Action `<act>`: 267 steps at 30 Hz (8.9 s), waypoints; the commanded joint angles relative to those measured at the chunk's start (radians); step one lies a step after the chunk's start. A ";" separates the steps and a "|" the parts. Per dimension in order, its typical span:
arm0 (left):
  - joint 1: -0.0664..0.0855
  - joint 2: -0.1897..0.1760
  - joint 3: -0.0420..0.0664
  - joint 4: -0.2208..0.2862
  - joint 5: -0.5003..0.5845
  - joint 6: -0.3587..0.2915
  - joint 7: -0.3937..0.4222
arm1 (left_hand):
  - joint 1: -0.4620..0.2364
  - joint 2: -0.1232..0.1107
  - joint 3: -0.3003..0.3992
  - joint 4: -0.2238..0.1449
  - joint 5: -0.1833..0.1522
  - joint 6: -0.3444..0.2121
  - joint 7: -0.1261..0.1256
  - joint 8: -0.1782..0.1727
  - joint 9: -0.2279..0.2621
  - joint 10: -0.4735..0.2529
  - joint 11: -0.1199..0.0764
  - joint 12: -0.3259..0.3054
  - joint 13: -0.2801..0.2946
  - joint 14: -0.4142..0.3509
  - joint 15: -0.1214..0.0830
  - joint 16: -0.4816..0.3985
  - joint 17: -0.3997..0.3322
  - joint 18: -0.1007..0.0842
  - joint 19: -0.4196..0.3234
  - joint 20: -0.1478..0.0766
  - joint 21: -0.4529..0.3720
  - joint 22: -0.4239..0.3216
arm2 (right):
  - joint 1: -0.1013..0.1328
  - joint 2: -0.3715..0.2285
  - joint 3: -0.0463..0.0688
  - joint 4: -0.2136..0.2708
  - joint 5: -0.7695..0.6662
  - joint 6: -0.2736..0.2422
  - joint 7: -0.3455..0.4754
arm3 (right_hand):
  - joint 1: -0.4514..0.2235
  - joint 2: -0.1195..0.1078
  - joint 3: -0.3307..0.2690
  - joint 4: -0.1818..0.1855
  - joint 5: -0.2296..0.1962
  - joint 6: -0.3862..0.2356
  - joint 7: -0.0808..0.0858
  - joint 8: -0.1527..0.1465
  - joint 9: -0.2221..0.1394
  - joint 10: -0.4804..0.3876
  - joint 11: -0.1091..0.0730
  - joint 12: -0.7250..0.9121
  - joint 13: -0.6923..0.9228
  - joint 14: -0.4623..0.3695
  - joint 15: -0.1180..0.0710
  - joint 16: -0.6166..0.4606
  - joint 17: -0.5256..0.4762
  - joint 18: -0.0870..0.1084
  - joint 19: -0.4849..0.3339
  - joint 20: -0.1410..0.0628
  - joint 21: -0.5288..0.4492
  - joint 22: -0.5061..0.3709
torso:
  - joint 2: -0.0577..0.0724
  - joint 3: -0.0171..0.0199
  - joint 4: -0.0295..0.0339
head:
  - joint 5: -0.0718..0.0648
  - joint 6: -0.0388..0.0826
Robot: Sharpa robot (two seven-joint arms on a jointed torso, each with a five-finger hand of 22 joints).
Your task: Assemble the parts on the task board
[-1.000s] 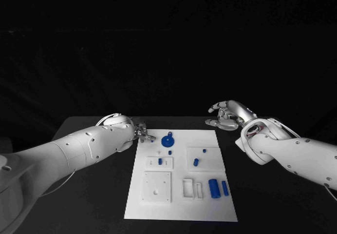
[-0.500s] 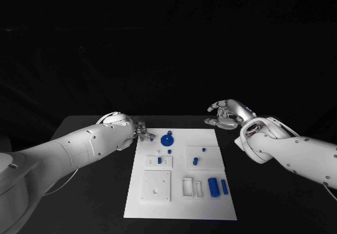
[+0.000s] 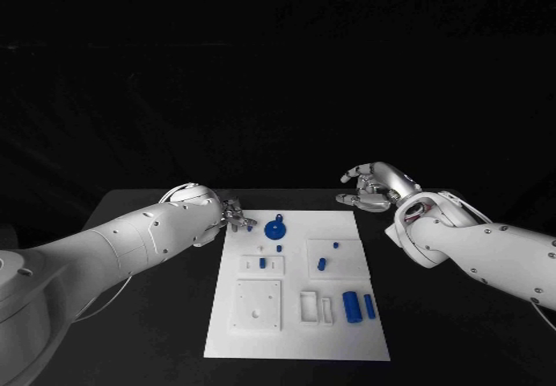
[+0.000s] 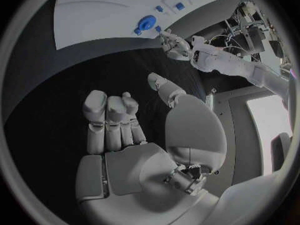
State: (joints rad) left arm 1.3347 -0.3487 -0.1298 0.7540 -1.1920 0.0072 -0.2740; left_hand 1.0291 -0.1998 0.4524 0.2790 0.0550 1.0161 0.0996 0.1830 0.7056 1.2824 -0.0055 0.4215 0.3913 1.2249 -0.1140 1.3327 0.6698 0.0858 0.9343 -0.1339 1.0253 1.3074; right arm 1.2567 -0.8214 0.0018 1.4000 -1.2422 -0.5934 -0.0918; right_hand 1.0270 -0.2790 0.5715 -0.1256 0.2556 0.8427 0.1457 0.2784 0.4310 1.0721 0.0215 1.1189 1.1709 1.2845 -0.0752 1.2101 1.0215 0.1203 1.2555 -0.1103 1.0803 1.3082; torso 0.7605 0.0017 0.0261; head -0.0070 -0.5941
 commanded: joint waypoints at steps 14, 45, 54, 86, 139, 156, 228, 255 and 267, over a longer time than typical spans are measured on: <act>-0.008 0.020 0.000 -0.025 0.036 0.046 0.022 | 0.085 0.069 -0.044 -0.039 -0.005 0.006 -0.002 0.008 -0.003 -0.014 -0.003 0.014 0.001 -0.010 -0.005 0.004 0.000 0.015 -0.013 -0.073 0.005 0.010 | 0.000 0.004 0.001 0.001 -0.005 0.007 0.006 | -0.003 0.002 -0.002 0.007 0.006 0.004 0.004 0.000 -0.001 -0.019 0.014 0.004 -0.001 0.008 0.000 -0.004 0.001 0.141 -0.001 -0.009 -0.005 0.008 | -0.002 -0.0001 0.0003 | -0.001 -0.006; -0.015 0.044 -0.001 -0.064 0.065 0.033 0.029 | 0.090 0.142 -0.093 0.003 -0.005 0.007 -0.002 0.009 -0.014 -0.015 -0.003 0.019 -0.007 -0.011 -0.005 0.003 -0.001 0.008 -0.016 -0.076 0.002 0.009 | 0.001 0.009 0.001 -0.003 -0.006 0.009 0.005 | -0.001 0.002 -0.002 0.006 0.004 0.004 0.004 0.000 -0.002 -0.019 0.014 0.005 -0.002 0.008 0.000 -0.005 0.001 0.141 0.000 -0.009 -0.006 0.008 | -0.002 0.0002 -0.0001 | -0.006 -0.015; -0.015 0.046 0.000 -0.078 0.080 0.035 0.027 | 0.026 0.091 -0.124 0.013 -0.006 0.004 0.000 0.007 -0.020 -0.019 -0.002 0.018 -0.012 -0.011 -0.004 0.000 -0.004 0.009 -0.015 -0.077 -0.001 0.007 | 0.001 0.010 0.001 -0.003 -0.006 0.009 0.005 | -0.001 0.002 -0.003 0.006 0.004 0.004 0.004 0.000 -0.002 -0.019 0.014 0.005 -0.002 0.008 0.000 -0.005 0.001 0.141 0.000 -0.009 -0.006 0.008 | -0.002 -0.0002 0.0011 | -0.007 -0.014; -0.015 0.039 0.000 -0.074 0.178 0.019 0.049 | 0.222 0.247 -0.082 -0.135 -0.002 0.034 -0.011 0.028 -0.023 0.005 -0.010 0.020 -0.021 -0.012 -0.012 0.010 -0.001 0.003 -0.030 -0.075 0.003 0.015 | 0.001 0.009 0.001 -0.004 -0.007 0.012 0.003 | 0.001 0.004 -0.002 0.007 0.003 0.005 0.004 0.000 -0.002 -0.019 0.014 0.005 -0.003 0.009 0.000 -0.005 0.001 0.141 0.000 -0.009 -0.006 0.008 | -0.004 -0.0001 0.0018 | -0.008 -0.018; 0.000 -0.293 -0.112 0.571 0.079 -0.279 -0.055 | -0.229 0.225 0.266 -0.512 0.224 0.183 -0.069 0.105 -0.014 0.176 -0.068 0.044 0.059 0.049 -0.068 0.013 0.004 -0.013 0.048 -0.114 0.032 0.007 | -0.001 -0.003 0.000 -0.018 0.006 0.024 0.004 | 0.002 0.005 -0.001 0.011 0.015 0.006 0.004 0.000 -0.002 -0.020 0.014 0.007 -0.006 0.009 0.000 -0.006 0.002 0.141 0.000 -0.009 -0.008 0.009 | -0.031 0.0024 0.0393 | 0.000 -0.038; -0.025 -0.278 -0.112 0.565 0.090 -0.310 -0.064 | -0.174 0.178 0.254 -0.474 0.177 0.219 -0.085 0.125 -0.002 0.184 -0.085 0.107 0.104 0.067 -0.083 0.026 0.000 -0.015 0.056 -0.122 0.036 0.007 | -0.003 -0.003 0.000 -0.020 0.007 0.023 0.006 | -0.001 0.006 -0.002 0.017 0.029 0.006 0.004 0.000 -0.002 -0.020 0.014 0.008 -0.008 0.010 0.000 -0.007 0.002 0.141 0.001 -0.009 -0.009 0.009 | -0.028 0.0021 0.0354 | 0.003 -0.042; -0.084 -0.241 -0.111 0.516 -0.046 -0.269 -0.083 | -0.159 0.185 0.248 -0.481 0.211 0.228 -0.095 0.147 0.010 0.172 -0.095 0.167 0.137 0.078 -0.093 0.061 0.005 -0.011 0.074 -0.132 0.057 0.014 | -0.004 -0.007 0.000 -0.020 0.009 0.025 0.009 | -0.009 0.006 -0.009 0.022 0.057 0.006 0.004 0.001 -0.003 -0.021 0.014 0.011 -0.011 0.010 0.000 -0.008 0.004 0.141 0.002 -0.009 -0.011 0.011 | -0.028 0.0022 0.0363 | -0.007 -0.060; -0.084 -0.234 -0.111 0.506 -0.035 -0.216 -0.085 | -0.195 0.173 0.232 -0.447 0.163 0.234 -0.097 0.159 0.014 0.165 -0.096 0.195 0.146 0.076 -0.094 0.077 0.002 -0.013 0.072 -0.133 0.060 0.013 | -0.004 -0.007 0.000 -0.018 0.009 0.025 0.009 | -0.009 0.006 -0.010 0.022 0.059 0.006 0.004 0.001 -0.003 -0.022 0.014 0.011 -0.012 0.011 0.000 -0.008 0.004 0.141 0.002 -0.010 -0.011 0.011 | -0.027 0.0033 0.0351 | -0.006 -0.066; -0.084 -0.233 -0.111 0.502 -0.031 -0.218 -0.088 | -0.220 0.142 0.231 -0.390 0.050 0.230 -0.098 0.167 0.012 0.155 -0.097 0.213 0.147 0.071 -0.095 0.086 -0.005 -0.010 0.068 -0.136 0.061 0.012 | -0.004 -0.009 0.000 -0.017 0.009 0.027 0.008 | -0.010 0.006 -0.011 0.023 0.059 0.006 0.004 0.001 -0.003 -0.022 0.014 0.011 -0.012 0.011 0.000 -0.009 0.004 0.141 0.002 -0.010 -0.011 0.011 | -0.027 0.0029 0.0356 | -0.008 -0.067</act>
State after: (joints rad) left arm 1.2557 -0.5855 -0.2378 1.2549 -1.2288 -0.2464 -0.3520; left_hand 0.8045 -0.0485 0.6843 -0.1124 0.1080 1.2312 -0.0002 0.3508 0.7170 1.4295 -0.0848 0.6315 0.5375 1.3221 -0.1915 1.4142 0.6649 0.0621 1.0025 -0.1551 1.0802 1.3081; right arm 1.2537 -0.8295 0.0016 1.3809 -1.2311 -0.5773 -0.0912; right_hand 1.0230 -0.2750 0.5632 -0.1062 0.3101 0.8427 0.1457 0.2784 0.4287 1.0723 0.0218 1.1267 1.1600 1.2877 -0.0784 1.2062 1.0240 0.1203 1.2589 -0.1144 1.0724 1.3082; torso 0.7331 0.0047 0.0614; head -0.0140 -0.6601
